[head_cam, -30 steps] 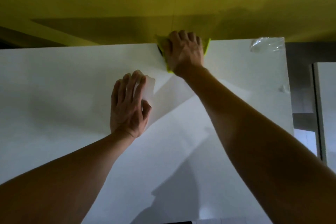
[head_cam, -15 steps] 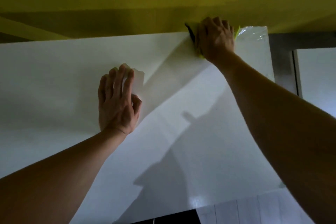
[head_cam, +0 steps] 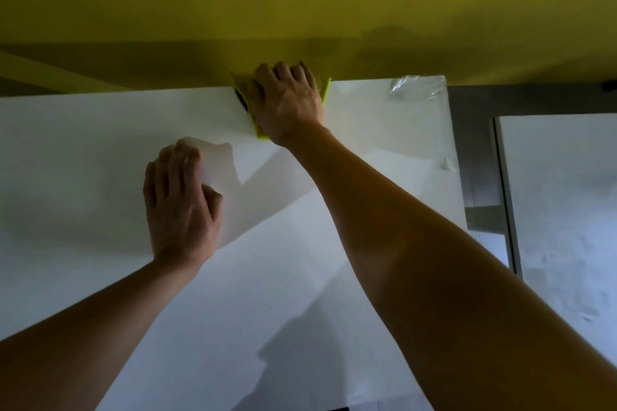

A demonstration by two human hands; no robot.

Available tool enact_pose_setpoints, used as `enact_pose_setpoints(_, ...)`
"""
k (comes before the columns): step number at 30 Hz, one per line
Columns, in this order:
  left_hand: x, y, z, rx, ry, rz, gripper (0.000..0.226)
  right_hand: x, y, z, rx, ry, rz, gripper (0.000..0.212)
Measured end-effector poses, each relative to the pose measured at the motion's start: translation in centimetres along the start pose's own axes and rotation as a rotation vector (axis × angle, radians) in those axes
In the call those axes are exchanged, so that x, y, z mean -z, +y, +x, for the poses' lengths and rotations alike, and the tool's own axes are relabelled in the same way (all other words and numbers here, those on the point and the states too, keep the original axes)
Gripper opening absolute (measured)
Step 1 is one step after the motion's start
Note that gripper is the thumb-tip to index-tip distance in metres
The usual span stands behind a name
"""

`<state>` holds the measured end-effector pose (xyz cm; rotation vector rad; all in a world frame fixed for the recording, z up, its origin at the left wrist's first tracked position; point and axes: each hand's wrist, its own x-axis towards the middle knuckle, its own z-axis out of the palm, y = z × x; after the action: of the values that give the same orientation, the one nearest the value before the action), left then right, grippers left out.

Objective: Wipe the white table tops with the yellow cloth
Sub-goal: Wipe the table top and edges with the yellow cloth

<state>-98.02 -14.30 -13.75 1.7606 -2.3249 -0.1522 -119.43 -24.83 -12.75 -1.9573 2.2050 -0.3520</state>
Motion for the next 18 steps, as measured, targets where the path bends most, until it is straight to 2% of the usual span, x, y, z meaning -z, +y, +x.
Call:
enact_pose_setpoints(1,-0.1,1.2,0.0,-0.019,-0.001,-0.019,0.059,0.2,1.4,-0.1,-0.002,0.013,0.003,0.041)
enact_pose_setpoints(4,-1.0,6.2,0.3,-0.226,-0.041,-0.084,0.063,1.4,7.1,-0.9,-0.032,0.126,0.01,0.041)
enact_pose_setpoints(7,-2.6,12.4,0.5,-0.383,-0.113,-0.132,0.066,3.7,13.5,-2.1,-0.07,0.093,-0.019,0.05)
enact_pose_setpoints(11,-4.2,16.2,0.2,-0.372,-0.145,-0.07,0.07,5.6,19.9,-2.6,-0.147,0.075,-0.076,0.047)
enact_pose_setpoints(14,-4.4,16.2,0.2,-0.356,-0.132,-0.047,0.072,5.3,20.9,-2.5,-0.228,0.073,-0.081,0.048)
enact_pose_setpoints(18,-4.5,16.4,0.1,-0.34,-0.121,-0.044,0.071,5.1,16.7,-2.0,-0.265,-0.004,-0.125,0.052)
